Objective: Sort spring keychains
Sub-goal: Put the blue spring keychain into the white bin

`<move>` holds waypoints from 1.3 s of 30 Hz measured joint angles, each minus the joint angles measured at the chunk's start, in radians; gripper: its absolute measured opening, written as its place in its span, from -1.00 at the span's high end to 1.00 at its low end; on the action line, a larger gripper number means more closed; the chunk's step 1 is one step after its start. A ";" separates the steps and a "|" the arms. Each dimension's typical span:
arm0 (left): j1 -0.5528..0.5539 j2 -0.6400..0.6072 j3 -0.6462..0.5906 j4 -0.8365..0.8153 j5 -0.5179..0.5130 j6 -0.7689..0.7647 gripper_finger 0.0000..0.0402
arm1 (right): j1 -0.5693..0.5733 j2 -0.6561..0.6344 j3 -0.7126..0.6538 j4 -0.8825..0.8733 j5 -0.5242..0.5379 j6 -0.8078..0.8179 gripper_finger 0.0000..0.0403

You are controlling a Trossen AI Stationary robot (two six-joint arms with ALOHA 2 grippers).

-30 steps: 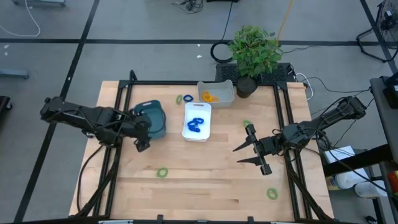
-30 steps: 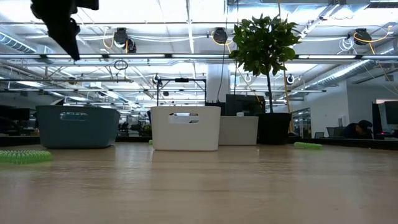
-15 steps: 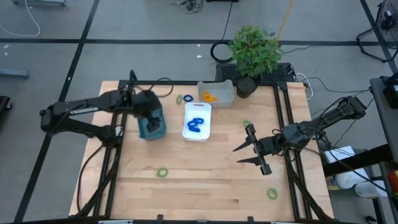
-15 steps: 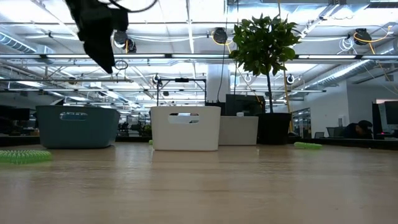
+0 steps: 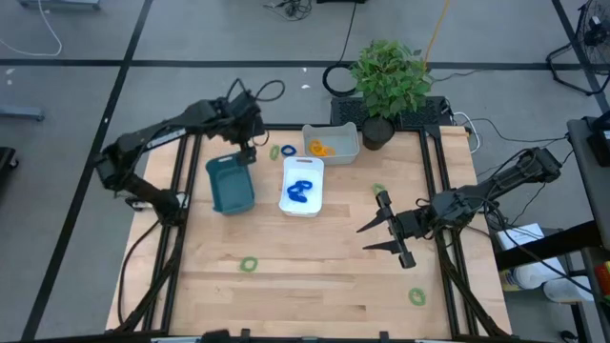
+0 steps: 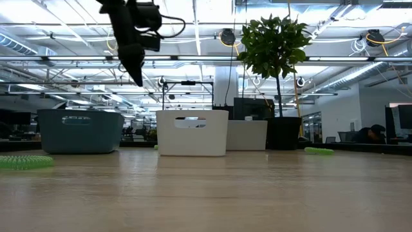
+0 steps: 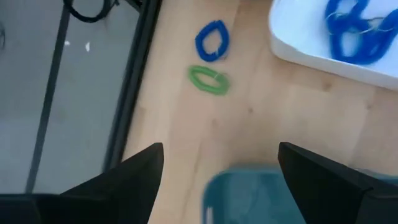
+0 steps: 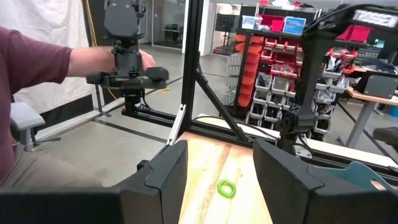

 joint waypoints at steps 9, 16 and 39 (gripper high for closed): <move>0.077 0.158 0.166 -0.050 0.039 0.175 -0.62 | 0.000 0.000 0.000 0.005 0.021 -0.049 0.15; 0.119 0.253 0.262 -0.048 0.062 0.298 -0.62 | -0.001 0.000 0.000 0.000 0.183 -0.032 0.15; 0.076 0.605 0.356 0.041 0.154 0.526 -0.62 | 0.000 0.000 0.000 -0.064 0.179 -0.072 0.15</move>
